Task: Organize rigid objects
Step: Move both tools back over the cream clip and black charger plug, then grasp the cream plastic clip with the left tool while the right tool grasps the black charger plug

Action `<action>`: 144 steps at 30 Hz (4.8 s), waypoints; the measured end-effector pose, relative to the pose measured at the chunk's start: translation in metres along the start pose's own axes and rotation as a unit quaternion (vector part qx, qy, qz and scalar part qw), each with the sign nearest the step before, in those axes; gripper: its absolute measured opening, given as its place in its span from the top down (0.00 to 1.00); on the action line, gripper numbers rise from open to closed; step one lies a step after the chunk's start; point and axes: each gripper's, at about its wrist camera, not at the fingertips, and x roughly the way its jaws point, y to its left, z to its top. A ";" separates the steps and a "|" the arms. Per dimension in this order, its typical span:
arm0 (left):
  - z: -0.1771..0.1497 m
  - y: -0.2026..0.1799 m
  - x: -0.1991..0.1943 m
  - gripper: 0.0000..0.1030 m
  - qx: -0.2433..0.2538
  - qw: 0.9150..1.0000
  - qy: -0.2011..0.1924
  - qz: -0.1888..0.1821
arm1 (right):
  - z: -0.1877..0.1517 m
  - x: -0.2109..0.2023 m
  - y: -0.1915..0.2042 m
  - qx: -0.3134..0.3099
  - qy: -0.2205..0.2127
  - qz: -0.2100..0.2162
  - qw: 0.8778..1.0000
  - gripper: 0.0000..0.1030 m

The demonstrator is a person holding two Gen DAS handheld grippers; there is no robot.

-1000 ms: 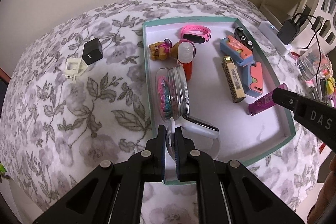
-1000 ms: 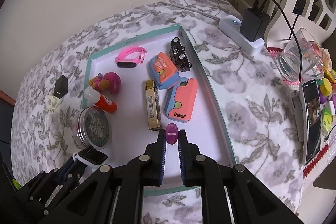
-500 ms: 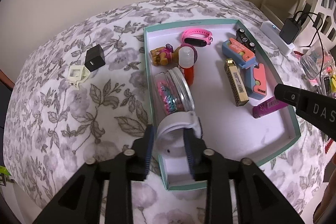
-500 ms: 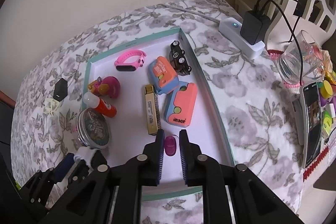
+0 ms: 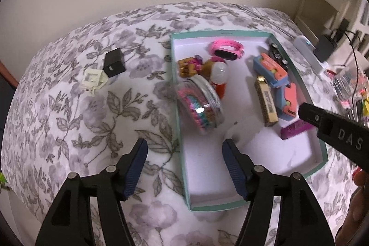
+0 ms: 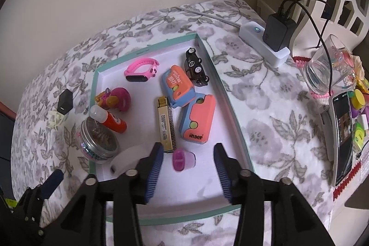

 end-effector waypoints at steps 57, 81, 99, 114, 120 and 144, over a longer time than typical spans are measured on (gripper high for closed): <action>0.026 0.178 -0.006 0.07 -0.259 0.964 -0.012 0.055 | 0.004 -0.030 0.059 -0.059 -0.086 0.046 0.994 0.00; 0.021 0.247 0.015 0.07 -0.318 0.947 0.035 0.043 | -0.006 -0.003 0.188 -0.161 -0.072 0.090 0.980 0.00; 0.077 0.251 0.115 0.07 -0.276 0.960 0.045 0.006 | 0.079 0.085 0.250 -0.150 -0.007 0.111 0.982 0.09; 0.083 0.241 0.131 0.10 -0.234 0.971 0.046 0.028 | 0.082 0.138 0.296 -0.180 0.038 0.107 0.977 0.18; 0.083 0.240 0.130 0.10 -0.227 0.972 0.041 0.034 | 0.083 0.151 0.301 -0.178 0.048 0.101 0.978 0.24; 0.089 0.198 0.126 0.44 -0.126 0.990 0.035 0.047 | 0.071 0.140 0.248 -0.094 0.053 0.117 0.987 0.55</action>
